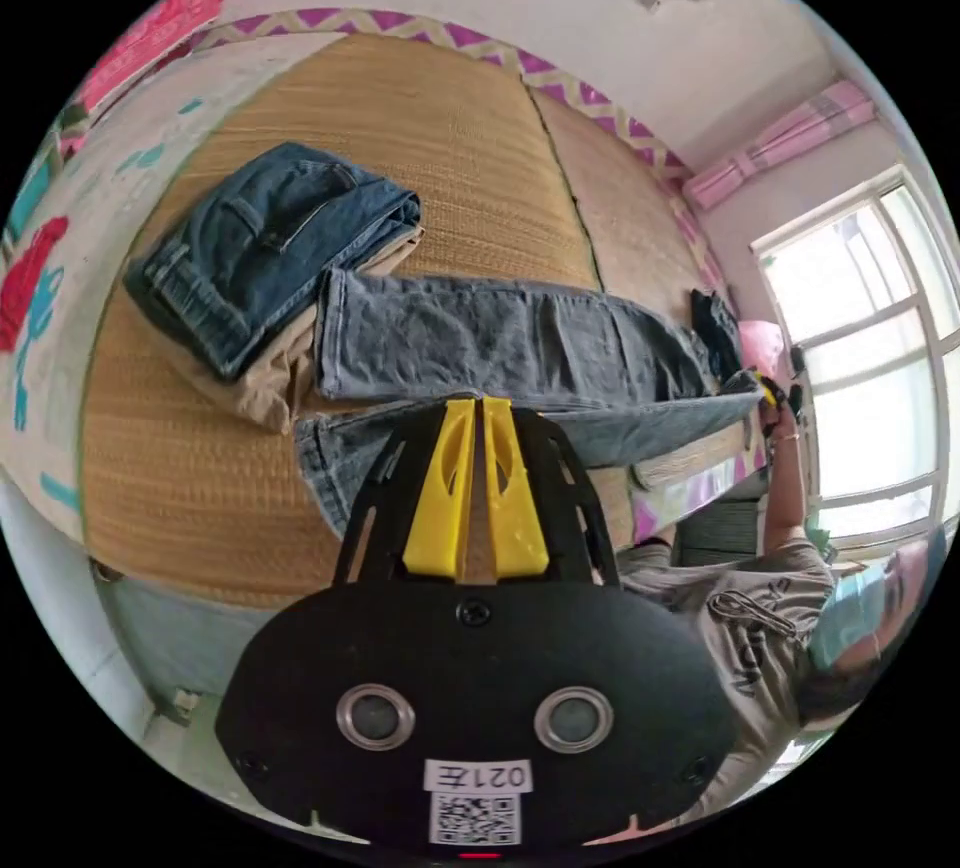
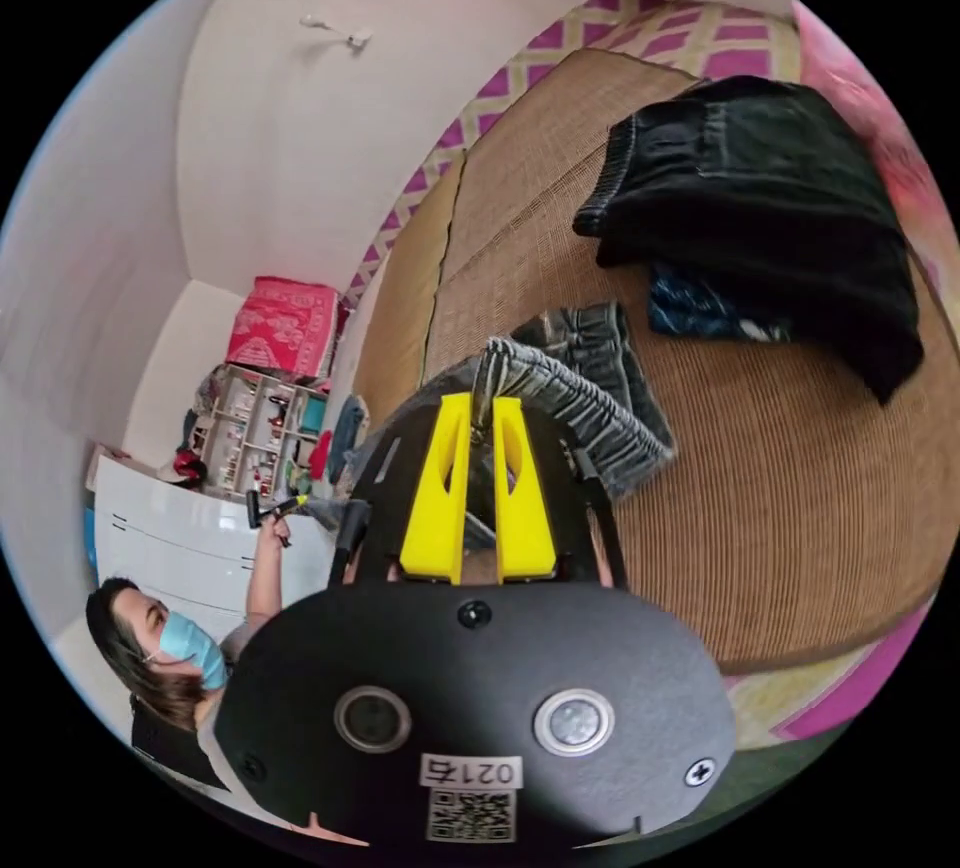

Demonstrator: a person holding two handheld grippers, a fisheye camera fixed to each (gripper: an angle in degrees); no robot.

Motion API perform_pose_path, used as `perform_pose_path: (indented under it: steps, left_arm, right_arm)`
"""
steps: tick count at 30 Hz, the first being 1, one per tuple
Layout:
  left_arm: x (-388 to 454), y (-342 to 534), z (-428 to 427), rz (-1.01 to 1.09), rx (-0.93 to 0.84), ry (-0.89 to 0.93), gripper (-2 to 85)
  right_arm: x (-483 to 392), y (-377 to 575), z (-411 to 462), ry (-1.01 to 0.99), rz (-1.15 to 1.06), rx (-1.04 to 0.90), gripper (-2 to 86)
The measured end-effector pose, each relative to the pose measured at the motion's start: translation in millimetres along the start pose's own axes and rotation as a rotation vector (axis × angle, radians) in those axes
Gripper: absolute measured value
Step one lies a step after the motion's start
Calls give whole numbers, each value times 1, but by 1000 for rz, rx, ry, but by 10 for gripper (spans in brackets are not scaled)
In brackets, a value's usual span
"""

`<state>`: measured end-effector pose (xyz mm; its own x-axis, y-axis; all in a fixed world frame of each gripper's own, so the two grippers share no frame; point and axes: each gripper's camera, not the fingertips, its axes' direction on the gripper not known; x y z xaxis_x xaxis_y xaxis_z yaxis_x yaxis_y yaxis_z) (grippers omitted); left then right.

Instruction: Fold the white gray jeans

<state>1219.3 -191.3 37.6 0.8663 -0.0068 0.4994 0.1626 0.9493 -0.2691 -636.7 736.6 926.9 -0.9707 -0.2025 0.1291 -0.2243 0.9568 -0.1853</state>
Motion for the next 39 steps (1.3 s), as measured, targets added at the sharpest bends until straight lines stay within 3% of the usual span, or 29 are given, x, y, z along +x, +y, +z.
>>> perform_pose_path:
  steps: [6, 10, 16, 19, 21, 24, 29, 34, 38, 39]
  left_arm:
    - [-23, -167, 135, -77, -143, -125, -9]
    - [-27, -203, 186, -67, -231, -199, -6]
    - [-52, -180, 183, -39, -189, -40, 5]
    - [-64, -150, 158, -21, -31, 77, 11]
    - [-70, -118, 135, -29, 169, 47, 6]
    - [-77, -94, 133, -19, 312, 29, -5]
    - [-70, -101, 186, 138, 149, 124, -9]
    - [-57, -101, 236, 193, -11, -83, -10]
    - [-65, -101, 240, 174, 48, -92, -9]
    - [-66, -99, 240, 172, 60, -102, -9]
  right_arm:
    - [23, -125, 127, 164, 91, -55, 49]
    - [49, -147, 173, 112, 168, -36, 59]
    - [38, -135, 157, -56, 74, -48, 76]
    - [3, -118, 141, -120, -37, -4, 71]
    - [-31, -107, 145, -131, -145, 3, 62]
    - [-95, -87, 179, -89, -344, -37, 34]
    - [-181, -59, 269, 36, -570, -164, 6]
    - [-259, -22, 355, 213, -806, -268, 33]
    - [-255, -13, 416, 445, -789, -416, 34]
    - [-253, -7, 421, 478, -822, -369, 23]
